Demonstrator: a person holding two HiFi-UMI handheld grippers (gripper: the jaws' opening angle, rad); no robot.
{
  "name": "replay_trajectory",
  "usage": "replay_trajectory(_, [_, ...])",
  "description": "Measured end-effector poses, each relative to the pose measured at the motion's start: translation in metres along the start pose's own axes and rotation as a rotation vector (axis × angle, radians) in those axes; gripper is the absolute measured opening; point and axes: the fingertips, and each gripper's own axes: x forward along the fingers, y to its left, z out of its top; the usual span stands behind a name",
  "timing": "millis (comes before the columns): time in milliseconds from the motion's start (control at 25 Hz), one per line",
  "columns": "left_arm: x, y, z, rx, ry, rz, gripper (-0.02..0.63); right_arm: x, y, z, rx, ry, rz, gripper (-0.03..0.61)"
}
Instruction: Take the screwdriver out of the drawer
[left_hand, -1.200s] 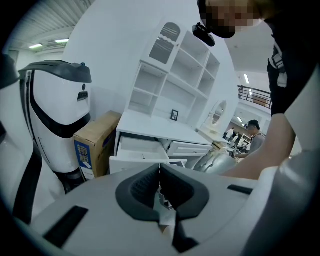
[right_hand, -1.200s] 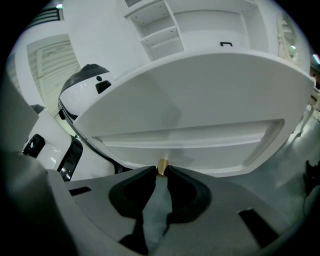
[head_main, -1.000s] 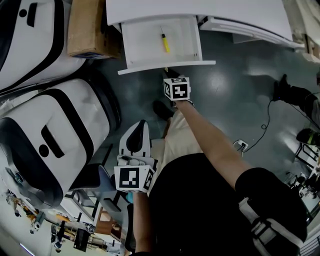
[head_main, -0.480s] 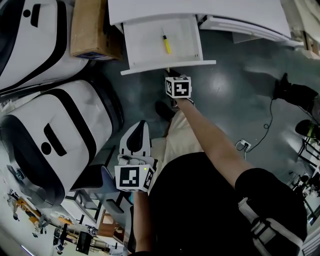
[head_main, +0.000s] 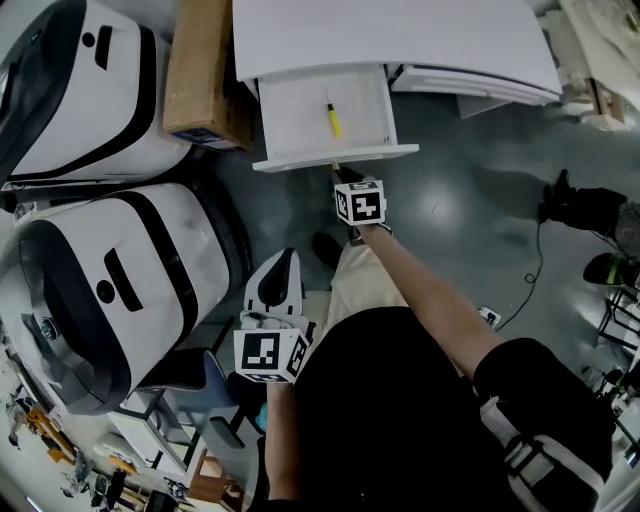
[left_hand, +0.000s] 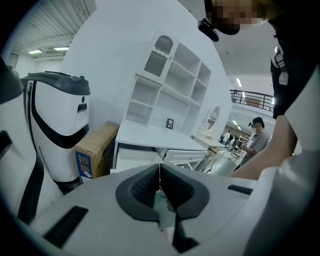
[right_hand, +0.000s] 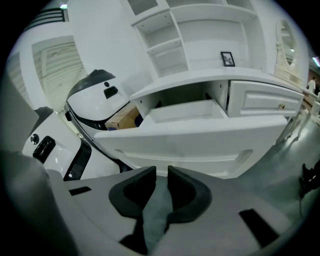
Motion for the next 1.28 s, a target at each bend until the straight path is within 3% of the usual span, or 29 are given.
replay_trajectory(720, [-0.031,-0.016,0.034,-0.021,-0.154,-0.004,0.023,-0.174,0.045,0.066,-0.150,-0.244,0.107,0.065])
replay_trajectory(1080, [-0.037,-0.020,0.066,-0.033,-0.226,-0.026,0.022,-0.251,0.077,0.109,-0.255,-0.425,0.189,0.043])
replay_trajectory(1280, [-0.040,-0.022,0.079,-0.018,-0.246,-0.032,0.022,-0.290,0.090,0.129,-0.259,-0.525,0.221,0.018])
